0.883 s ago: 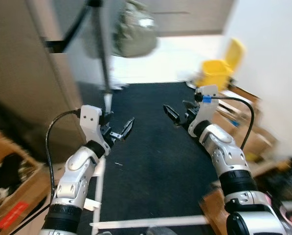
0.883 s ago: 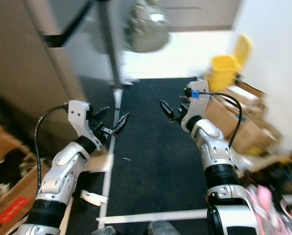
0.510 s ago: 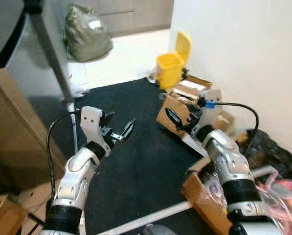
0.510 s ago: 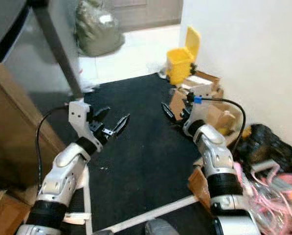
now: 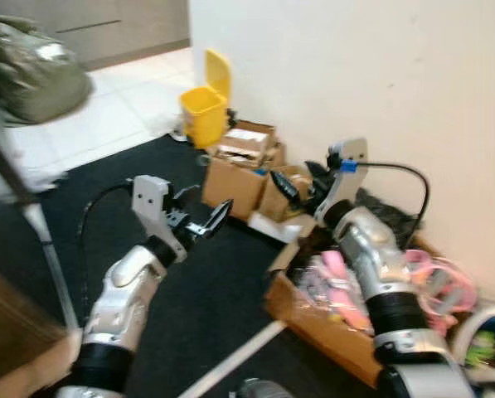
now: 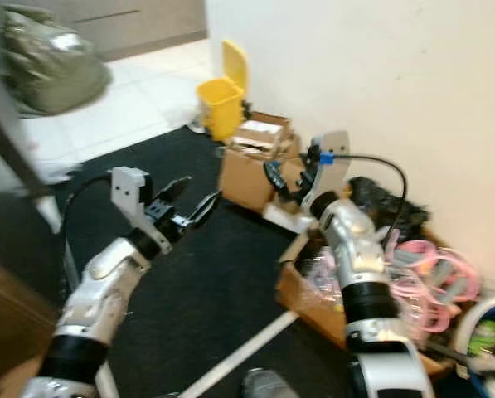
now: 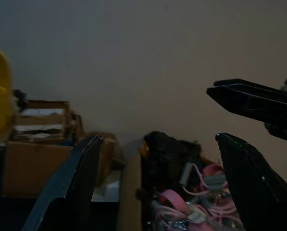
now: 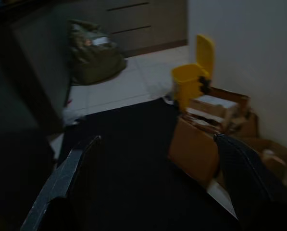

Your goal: Picking trash to rubbish bin

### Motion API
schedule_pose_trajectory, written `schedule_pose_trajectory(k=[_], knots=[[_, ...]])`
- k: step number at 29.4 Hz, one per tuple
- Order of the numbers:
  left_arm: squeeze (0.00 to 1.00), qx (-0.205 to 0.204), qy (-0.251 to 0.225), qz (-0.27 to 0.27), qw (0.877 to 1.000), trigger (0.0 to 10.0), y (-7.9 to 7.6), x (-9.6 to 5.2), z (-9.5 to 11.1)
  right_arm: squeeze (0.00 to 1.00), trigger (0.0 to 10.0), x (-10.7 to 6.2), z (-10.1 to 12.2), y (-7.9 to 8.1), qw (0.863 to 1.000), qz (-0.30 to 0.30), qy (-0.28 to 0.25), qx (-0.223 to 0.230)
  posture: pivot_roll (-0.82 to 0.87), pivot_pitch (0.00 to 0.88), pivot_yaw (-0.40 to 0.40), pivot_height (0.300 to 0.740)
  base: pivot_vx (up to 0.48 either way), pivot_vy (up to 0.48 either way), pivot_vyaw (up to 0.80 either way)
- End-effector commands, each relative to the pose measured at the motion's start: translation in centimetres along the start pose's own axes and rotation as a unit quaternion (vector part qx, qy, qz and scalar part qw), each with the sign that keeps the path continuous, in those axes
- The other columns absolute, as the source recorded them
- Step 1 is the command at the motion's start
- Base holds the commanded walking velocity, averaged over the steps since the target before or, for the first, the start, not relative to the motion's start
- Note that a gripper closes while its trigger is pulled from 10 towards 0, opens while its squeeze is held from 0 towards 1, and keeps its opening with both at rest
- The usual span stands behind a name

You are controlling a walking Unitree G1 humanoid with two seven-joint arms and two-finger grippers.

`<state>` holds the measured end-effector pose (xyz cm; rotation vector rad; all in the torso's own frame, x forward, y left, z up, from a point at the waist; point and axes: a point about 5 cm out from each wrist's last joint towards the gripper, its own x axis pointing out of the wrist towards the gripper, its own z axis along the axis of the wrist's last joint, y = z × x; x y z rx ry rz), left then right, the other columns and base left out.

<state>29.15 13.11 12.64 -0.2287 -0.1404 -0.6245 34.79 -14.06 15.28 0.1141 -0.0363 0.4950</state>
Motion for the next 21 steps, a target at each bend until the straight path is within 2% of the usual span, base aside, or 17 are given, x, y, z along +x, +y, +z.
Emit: schedule_pose_trajectory(k=[1,21], knots=[[0.0,-0.005,0.004,-0.006,1.0,10.0,-0.03,0.04,-0.27,0.0,10.0,0.06,-0.22,0.1,1.0,0.009,0.005,-0.002,-0.05,0.0,-0.017,0.74,0.0,0.0,-0.73],[0.0,-0.014,-0.002,-0.018,1.0,10.0,0.12,0.24,-0.3,0.0,10.0,0.23,-0.43,0.13,1.0,0.022,0.013,-0.015,-0.05,0.0,-0.018,0.74,0.0,0.0,-0.73]])
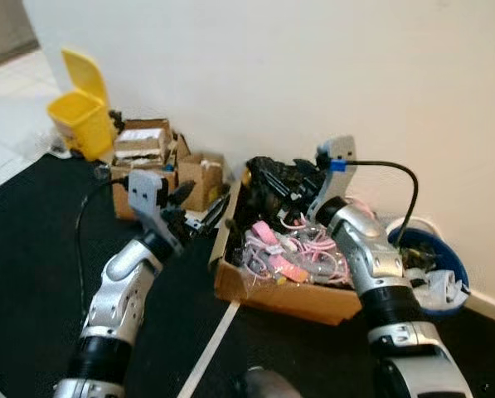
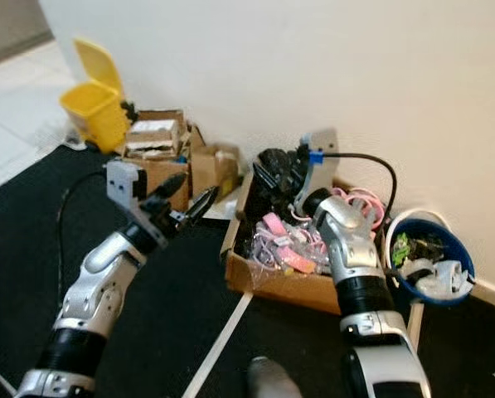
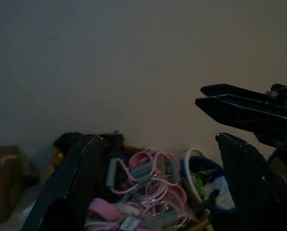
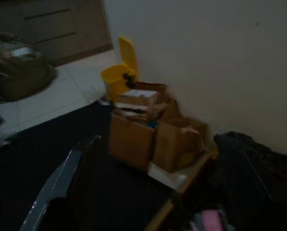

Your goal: Picking trash to rubbish bin

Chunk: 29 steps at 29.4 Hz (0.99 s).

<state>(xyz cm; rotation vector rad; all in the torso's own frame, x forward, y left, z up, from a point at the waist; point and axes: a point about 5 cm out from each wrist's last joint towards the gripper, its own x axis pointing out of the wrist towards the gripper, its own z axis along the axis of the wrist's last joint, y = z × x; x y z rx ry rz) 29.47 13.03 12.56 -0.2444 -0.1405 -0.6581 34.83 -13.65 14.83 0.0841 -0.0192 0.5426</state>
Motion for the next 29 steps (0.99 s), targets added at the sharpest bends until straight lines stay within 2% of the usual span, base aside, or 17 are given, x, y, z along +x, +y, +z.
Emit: schedule_pose_trajectory(k=[1,25,29], knots=[[0.0,-0.005,-0.001,-0.002,1.0,10.0,-0.01,-0.04,-0.18,0.0,10.0,0.02,0.05,-0.17,1.0,-0.001,0.001,-0.003,-0.05,0.0,-0.018,0.74,0.0,0.0,-0.73],[0.0,-0.005,-0.006,0.003,1.0,10.0,0.04,0.17,-0.25,0.0,10.0,-0.03,-0.05,-0.45,1.0,-0.003,0.009,-0.014,-0.07,0.0,-0.015,0.74,0.0,0.0,-0.73],[0.0,-0.005,-0.004,0.003,1.0,10.0,0.11,-0.09,-0.24,0.0,10.0,-0.03,-0.08,-0.11,1.0,0.0,0.006,-0.015,-0.07,0.0,0.006,0.74,0.0,0.0,-0.73]])
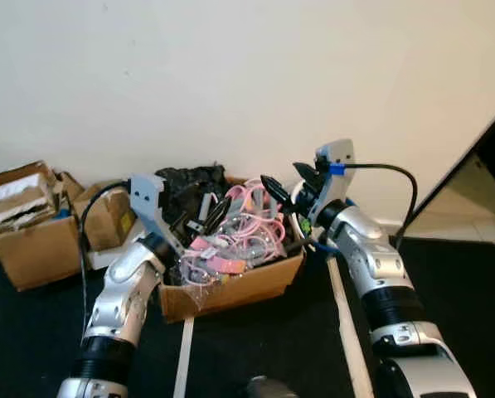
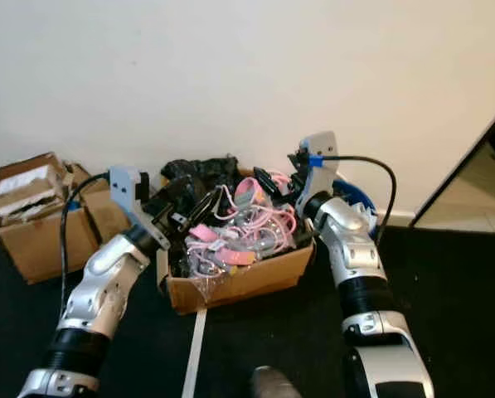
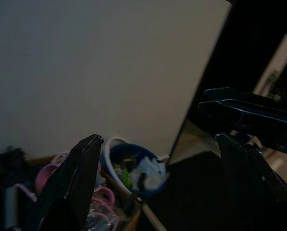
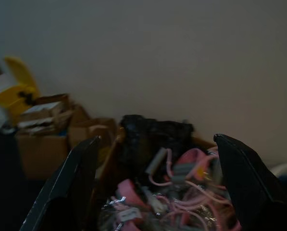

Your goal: Picking trash to rubbish bin

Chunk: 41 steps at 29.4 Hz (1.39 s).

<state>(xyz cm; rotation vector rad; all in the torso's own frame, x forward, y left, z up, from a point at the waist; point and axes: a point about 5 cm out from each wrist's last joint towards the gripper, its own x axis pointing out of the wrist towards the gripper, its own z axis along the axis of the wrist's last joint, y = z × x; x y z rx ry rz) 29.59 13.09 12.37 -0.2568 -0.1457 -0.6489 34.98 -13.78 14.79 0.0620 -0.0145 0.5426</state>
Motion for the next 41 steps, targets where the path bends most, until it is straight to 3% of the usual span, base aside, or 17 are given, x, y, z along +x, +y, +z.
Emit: schedule_pose_trajectory(k=[1,41], knots=[[0.0,-0.001,0.0,-0.002,1.0,10.0,-0.05,-0.1,-0.07,0.0,10.0,-0.1,-0.05,0.08,1.0,0.0,0.001,-0.005,-0.07,0.0,0.006,0.74,0.0,0.0,-0.74],[0.0,0.005,0.001,0.001,1.0,10.0,0.05,-0.27,0.27,0.0,10.0,0.03,-0.13,0.3,1.0,-0.004,-0.003,0.003,-0.05,0.0,0.003,0.74,0.0,0.0,-0.73]])
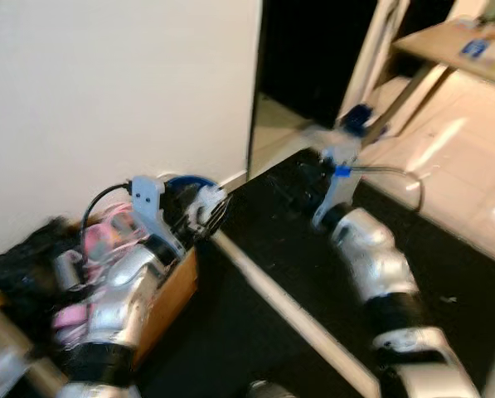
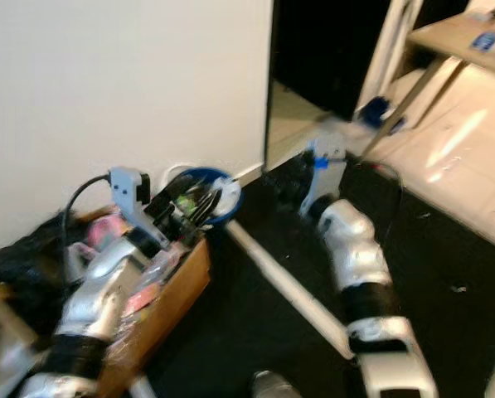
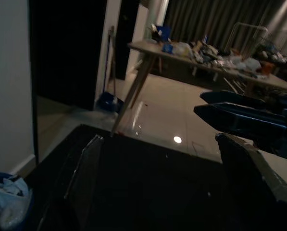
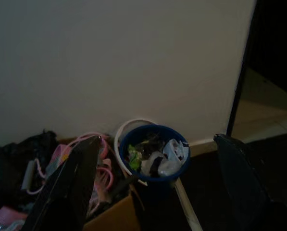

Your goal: Picking trash to rubbish bin

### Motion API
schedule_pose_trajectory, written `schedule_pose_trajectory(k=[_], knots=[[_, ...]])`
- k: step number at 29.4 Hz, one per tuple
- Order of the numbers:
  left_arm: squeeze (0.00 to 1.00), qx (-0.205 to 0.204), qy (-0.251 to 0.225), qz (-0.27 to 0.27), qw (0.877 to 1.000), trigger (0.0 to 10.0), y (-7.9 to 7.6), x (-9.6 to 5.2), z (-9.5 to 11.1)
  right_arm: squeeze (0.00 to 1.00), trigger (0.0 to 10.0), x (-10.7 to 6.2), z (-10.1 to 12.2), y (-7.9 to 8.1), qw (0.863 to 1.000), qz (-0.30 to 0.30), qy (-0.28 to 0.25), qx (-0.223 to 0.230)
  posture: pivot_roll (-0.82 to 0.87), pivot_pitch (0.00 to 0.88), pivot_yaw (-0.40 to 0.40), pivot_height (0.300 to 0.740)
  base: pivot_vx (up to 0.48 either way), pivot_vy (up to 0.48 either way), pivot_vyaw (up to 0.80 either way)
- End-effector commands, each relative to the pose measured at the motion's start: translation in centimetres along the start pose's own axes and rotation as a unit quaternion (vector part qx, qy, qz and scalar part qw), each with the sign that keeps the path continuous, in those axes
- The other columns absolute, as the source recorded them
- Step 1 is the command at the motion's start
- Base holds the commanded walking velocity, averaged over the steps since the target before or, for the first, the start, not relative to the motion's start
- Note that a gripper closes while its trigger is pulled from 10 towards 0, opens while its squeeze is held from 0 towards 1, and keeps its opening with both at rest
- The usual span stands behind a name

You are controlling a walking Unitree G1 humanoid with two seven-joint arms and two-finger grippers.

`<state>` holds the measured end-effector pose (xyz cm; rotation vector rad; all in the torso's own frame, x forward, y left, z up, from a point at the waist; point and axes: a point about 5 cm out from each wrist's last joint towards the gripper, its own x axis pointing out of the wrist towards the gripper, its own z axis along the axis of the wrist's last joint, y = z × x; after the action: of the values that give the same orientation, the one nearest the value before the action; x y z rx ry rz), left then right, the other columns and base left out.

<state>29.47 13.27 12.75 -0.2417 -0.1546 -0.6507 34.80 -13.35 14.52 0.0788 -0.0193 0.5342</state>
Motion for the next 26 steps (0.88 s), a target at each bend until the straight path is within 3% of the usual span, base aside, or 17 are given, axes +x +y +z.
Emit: schedule_pose_trajectory(k=[1,22,26], knots=[[0.0,-0.004,0.003,0.003,1.0,10.0,0.05,-0.16,-0.16,0.0,10.0,-0.03,0.17,-0.14,1.0,0.0,0.002,-0.004,-0.05,0.0,0.003,0.74,0.0,0.0,-0.73],[0.0,-0.007,0.0,0.006,1.0,10.0,-0.09,0.01,-0.18,0.0,10.0,0.0,0.18,-0.31,1.0,-0.001,0.004,-0.007,-0.05,0.0,-0.005,0.74,0.0,0.0,-0.73],[0.0,-0.006,-0.004,0.035,0.999,10.0,0.3,-0.09,-0.07,0.0,10.0,-0.01,0.18,-0.35,1.0,-0.002,0.004,-0.008,-0.05,0.0,-0.005,0.74,0.0,0.0,-0.73]])
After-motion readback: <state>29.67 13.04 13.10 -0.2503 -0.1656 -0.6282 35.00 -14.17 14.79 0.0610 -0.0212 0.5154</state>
